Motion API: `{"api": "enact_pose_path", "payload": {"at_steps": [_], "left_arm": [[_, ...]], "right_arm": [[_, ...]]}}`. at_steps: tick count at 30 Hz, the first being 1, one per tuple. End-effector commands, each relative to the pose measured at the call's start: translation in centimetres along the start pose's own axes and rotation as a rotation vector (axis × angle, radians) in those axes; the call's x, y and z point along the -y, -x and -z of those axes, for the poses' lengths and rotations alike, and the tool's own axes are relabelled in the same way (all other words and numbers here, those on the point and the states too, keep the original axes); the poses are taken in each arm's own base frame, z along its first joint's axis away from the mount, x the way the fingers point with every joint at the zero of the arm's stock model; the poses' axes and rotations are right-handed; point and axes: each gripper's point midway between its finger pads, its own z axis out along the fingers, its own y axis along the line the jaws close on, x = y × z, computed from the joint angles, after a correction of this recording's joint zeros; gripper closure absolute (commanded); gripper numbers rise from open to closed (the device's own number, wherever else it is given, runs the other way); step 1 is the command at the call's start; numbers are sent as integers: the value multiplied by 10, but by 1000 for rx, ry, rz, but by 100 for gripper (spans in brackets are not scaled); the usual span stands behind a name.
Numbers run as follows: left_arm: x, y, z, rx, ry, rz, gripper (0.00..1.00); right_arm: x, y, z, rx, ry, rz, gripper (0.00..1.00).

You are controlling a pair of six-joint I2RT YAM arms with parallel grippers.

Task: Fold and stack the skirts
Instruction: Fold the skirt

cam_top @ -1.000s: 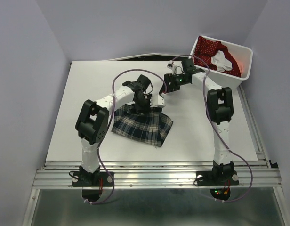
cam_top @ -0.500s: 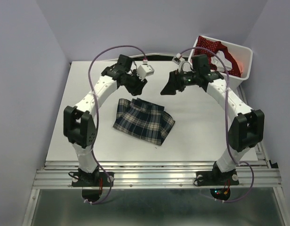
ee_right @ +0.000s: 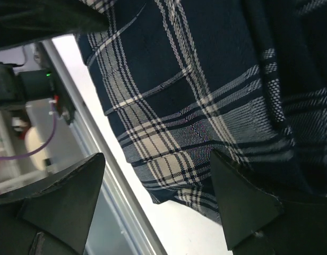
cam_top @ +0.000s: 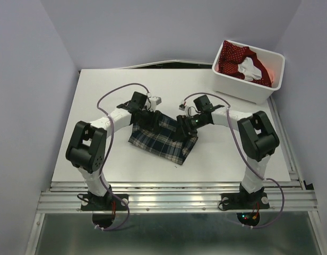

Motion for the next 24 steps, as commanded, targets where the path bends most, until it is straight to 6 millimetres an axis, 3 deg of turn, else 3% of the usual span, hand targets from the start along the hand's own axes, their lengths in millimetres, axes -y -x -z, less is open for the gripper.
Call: {"api": "enact_pose_path", "payload": {"at_steps": [1, 4, 7, 11, 12, 16, 17, 19, 21, 24], "left_arm": [[-15, 17, -15, 72, 68, 93, 50], [-33, 11, -27, 46, 141, 102, 50], [-53, 11, -25, 44, 245, 97, 50], [-90, 33, 15, 111, 513, 32, 50], [-89, 36, 21, 118, 520, 18, 50], [-73, 52, 48, 145, 496, -63, 49], [-66, 57, 58, 171, 483, -83, 49], [-55, 59, 68, 192, 465, -132, 48], [-42, 55, 67, 185, 437, -164, 47], [-22, 50, 62, 191, 402, -180, 47]], "right_arm": [[56, -17, -7, -2, -127, -85, 14], [70, -16, -13, -1, -153, -71, 14], [74, 0, -22, 24, -132, -72, 14], [68, 26, -42, 47, -84, -95, 10], [60, 32, -47, 56, -64, -92, 8], [35, 64, -34, 121, -26, -42, 0], [20, 79, -22, 155, -20, 0, 0], [4, 89, -7, 190, -33, 29, 0], [-20, 102, 16, 243, -44, 82, 0], [-32, 108, 47, 290, -80, 84, 0]]}}
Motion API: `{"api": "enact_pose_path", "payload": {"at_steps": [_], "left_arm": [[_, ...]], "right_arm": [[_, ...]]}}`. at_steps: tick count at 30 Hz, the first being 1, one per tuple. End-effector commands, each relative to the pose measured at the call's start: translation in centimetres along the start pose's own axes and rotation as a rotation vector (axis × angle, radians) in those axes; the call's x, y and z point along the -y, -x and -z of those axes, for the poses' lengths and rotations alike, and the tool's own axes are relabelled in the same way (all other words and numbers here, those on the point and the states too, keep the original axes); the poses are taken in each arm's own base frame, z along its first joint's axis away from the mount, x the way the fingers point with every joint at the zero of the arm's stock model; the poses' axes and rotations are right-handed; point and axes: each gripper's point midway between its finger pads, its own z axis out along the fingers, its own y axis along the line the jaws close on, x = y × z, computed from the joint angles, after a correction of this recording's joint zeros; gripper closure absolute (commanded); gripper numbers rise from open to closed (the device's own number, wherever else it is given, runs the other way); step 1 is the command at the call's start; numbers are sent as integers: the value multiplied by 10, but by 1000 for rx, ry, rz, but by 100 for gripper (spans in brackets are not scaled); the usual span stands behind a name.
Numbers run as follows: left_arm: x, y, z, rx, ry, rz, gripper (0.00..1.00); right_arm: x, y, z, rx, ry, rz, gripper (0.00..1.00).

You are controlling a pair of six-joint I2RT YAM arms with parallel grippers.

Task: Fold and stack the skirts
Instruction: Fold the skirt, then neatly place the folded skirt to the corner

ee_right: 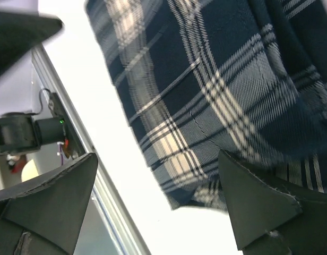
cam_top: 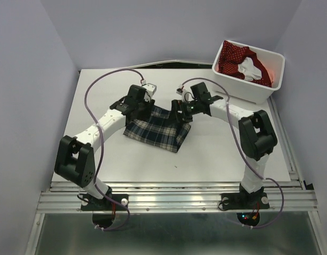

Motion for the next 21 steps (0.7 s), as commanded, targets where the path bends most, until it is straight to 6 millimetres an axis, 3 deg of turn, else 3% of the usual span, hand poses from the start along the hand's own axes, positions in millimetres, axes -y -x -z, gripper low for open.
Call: {"api": "enact_pose_path", "payload": {"at_steps": [1, 6, 10, 11, 12, 14, 18, 20, 21], "left_arm": [[31, 5, 18, 42, -50, -56, 46], [72, -22, 2, -5, -88, -74, 43], [81, -35, -30, -84, -48, -11, 42], [78, -51, -48, -153, -8, 4, 38], [77, -51, -56, -175, 8, 11, 37], [70, -81, -79, -289, 43, 11, 37], [34, -91, -103, -370, 99, 86, 36], [-2, -85, -108, -378, 132, 114, 33], [-13, -91, -109, -410, 147, 101, 31]], "right_arm": [[-35, 48, 58, 162, -65, 95, 0], [-2, 42, 100, 182, -158, -2, 0], [17, 38, 127, 219, -202, -57, 0], [25, 34, 129, 217, -222, -68, 0], [29, 33, 134, 222, -235, -74, 0], [33, 30, 137, 219, -250, -78, 0], [36, 25, 143, 219, -271, -86, 0], [36, 23, 143, 214, -271, -80, 0], [37, 23, 142, 210, -269, -79, 0]]}}
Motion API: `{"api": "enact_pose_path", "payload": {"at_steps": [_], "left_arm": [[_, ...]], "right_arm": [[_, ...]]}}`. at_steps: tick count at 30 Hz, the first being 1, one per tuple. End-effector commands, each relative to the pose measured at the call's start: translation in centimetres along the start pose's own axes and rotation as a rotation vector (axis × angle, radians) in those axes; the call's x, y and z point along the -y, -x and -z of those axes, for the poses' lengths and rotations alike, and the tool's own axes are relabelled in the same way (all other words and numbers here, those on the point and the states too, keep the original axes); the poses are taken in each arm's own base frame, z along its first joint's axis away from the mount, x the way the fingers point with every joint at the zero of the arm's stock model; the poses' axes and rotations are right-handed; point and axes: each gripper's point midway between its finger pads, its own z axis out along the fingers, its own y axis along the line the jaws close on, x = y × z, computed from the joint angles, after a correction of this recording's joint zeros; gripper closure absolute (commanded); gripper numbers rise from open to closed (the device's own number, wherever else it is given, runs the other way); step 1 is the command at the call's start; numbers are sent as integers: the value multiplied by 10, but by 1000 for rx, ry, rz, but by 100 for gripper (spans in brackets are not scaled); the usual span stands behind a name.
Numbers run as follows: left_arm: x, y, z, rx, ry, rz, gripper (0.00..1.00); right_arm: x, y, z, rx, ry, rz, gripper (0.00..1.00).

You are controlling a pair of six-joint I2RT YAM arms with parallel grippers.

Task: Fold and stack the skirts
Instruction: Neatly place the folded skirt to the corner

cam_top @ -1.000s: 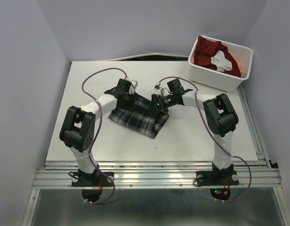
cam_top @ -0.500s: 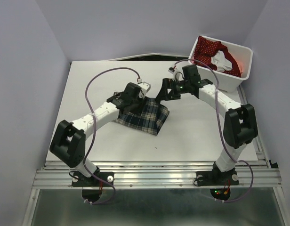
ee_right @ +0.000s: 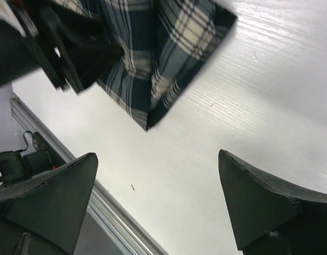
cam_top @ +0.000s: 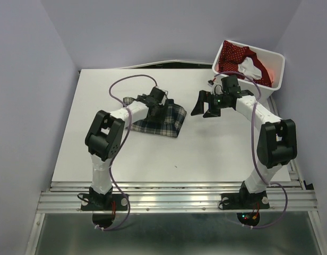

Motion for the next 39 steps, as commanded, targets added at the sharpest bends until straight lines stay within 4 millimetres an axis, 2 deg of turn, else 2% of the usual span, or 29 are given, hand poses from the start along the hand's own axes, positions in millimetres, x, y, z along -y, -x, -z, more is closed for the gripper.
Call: {"api": "enact_pose_path", "payload": {"at_steps": [1, 3, 5, 6, 7, 13, 14, 15, 17, 18, 19, 20, 21, 23, 24, 25, 27, 29, 31, 35, 39], "left_arm": [[-86, -53, -23, -239, 160, 42, 30], [-109, -58, -22, -300, 156, 28, 17], [-127, -60, -17, -304, 157, 25, 15], [-147, -58, -15, -288, 174, 57, 14], [-157, -56, -13, -279, 184, 65, 2], [-234, -48, 2, -286, 284, 134, 2], [-244, -38, 2, -268, 291, 147, 2], [-249, -45, -4, -299, 271, 148, 2], [-273, -36, -4, -282, 296, 166, 2], [-275, -37, -11, -293, 288, 150, 2], [-291, -38, -10, -296, 298, 147, 2], [-302, -22, -8, -261, 306, 139, 2], [-307, -29, -15, -293, 285, 133, 2], [-324, -15, -19, -293, 298, 89, 2], [-328, -10, -22, -290, 287, 76, 2], [-337, 11, -18, -242, 295, 52, 2], [-346, 18, -26, -227, 287, 31, 2], [-354, 39, -25, -174, 297, -7, 2], [-360, 48, -30, -150, 294, -60, 2], [-356, 69, -39, -70, 237, -156, 2], [-346, 78, -47, -55, 210, -251, 2]], "right_arm": [[-8, 3, 13, 28, -1, 51, 0], [-7, 3, 10, 19, 10, 51, 0], [-7, 3, 8, 14, 16, 47, 0], [-8, 4, 7, 12, 24, 47, 0], [-8, 4, 6, 10, 25, 46, 0], [-9, 6, 3, 1, 43, 36, 0], [-9, 6, 2, -1, 44, 35, 0], [-8, 7, 1, -1, 46, 40, 0], [-8, 8, 1, 1, 42, 42, 0], [-7, 8, 2, 3, 38, 46, 0], [-7, 8, 2, 4, 36, 48, 0], [-7, 8, 3, 5, 35, 50, 0], [-5, 10, 6, 13, 30, 47, 0], [-4, 8, 5, 9, 29, 49, 0], [-3, 7, 5, 7, 28, 47, 0], [-3, 6, 4, 5, 28, 47, 0], [-3, 7, 4, 2, 29, 45, 0], [-3, 8, 4, 3, 29, 47, 0], [-3, 8, 4, 3, 26, 46, 0], [-1, 8, 2, -3, 23, 38, 0], [1, 7, -1, -12, 25, 21, 0]]}}
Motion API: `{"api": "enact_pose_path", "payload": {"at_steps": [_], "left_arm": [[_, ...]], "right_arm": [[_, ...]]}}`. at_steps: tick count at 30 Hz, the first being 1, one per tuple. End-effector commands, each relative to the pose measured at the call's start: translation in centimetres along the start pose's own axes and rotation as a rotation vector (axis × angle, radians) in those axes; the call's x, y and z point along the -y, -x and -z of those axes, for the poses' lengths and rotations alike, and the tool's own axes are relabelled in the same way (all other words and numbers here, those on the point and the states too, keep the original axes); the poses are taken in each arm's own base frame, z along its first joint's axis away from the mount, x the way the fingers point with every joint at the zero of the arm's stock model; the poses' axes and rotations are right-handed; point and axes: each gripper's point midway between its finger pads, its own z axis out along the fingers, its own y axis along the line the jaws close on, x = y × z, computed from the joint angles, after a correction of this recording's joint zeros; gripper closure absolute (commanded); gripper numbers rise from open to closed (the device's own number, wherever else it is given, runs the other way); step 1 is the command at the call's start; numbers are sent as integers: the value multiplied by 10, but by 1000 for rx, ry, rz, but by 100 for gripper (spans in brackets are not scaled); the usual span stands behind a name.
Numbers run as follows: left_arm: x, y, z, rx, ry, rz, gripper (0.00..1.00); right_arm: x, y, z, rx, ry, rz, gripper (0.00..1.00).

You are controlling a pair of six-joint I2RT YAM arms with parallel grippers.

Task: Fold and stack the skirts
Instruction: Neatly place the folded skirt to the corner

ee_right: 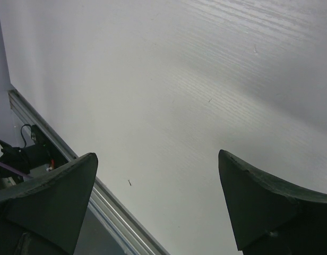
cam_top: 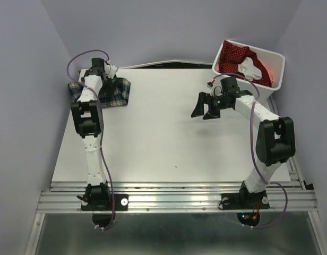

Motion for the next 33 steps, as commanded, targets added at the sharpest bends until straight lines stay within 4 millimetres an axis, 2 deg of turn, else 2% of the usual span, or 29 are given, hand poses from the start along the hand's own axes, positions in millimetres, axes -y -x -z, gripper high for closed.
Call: {"api": "enact_pose_path", "payload": {"at_steps": [1, 3, 6, 8, 10, 12, 14, 15, 16, 17, 19, 20, 23, 25, 28, 30, 31, 32, 33], "left_arm": [[19, 2, -21, 10, -67, -142, 2], [30, 7, -23, 22, -84, -184, 2], [35, 20, -19, 52, -67, -198, 2], [29, 31, -11, 83, -43, -192, 2], [12, 51, 8, 142, 23, -183, 2], [-4, 75, 35, 214, 80, -189, 2], [-18, 88, 56, 241, 141, -194, 2], [-27, 104, 83, 293, 173, -198, 2], [-32, 111, 96, 321, 189, -199, 2], [-36, 126, 126, 384, 210, -204, 2], [-40, 136, 157, 433, 238, -239, 2], [-27, 151, 187, 490, 248, -270, 2], [-13, 159, 231, 515, 295, -289, 2], [-6, 153, 241, 490, 277, -254, 2], [5, 119, 239, 395, 186, -110, 2], [17, 81, 230, 311, 107, -7, 2], [13, 62, 225, 275, 84, 32, 2], [25, 35, 219, 234, 31, 68, 3], [24, 20, 218, 215, 18, 91, 3]], "right_arm": [[-6, 16, 3, 26, 17, 19, 0], [-6, 17, 2, 27, 18, 17, 0], [-8, 18, 4, 29, 24, 21, 0], [-13, 21, 7, 40, 35, 37, 0], [-19, 23, 12, 52, 48, 53, 0], [-25, 26, 16, 63, 62, 67, 0], [-29, 28, 20, 72, 68, 75, 0], [-33, 30, 23, 83, 72, 85, 0], [-35, 31, 25, 87, 78, 90, 0], [-39, 32, 29, 96, 82, 97, 0], [-43, 32, 32, 106, 92, 103, 0], [-46, 32, 34, 110, 97, 105, 0], [-56, 35, 42, 139, 118, 123, 0], [-62, 36, 48, 156, 129, 135, 0], [-68, 37, 55, 173, 130, 147, 0], [-69, 36, 56, 176, 131, 148, 0], [-70, 35, 57, 177, 133, 148, 0], [-71, 33, 59, 179, 134, 146, 0], [-71, 33, 60, 180, 134, 148, 0]]}}
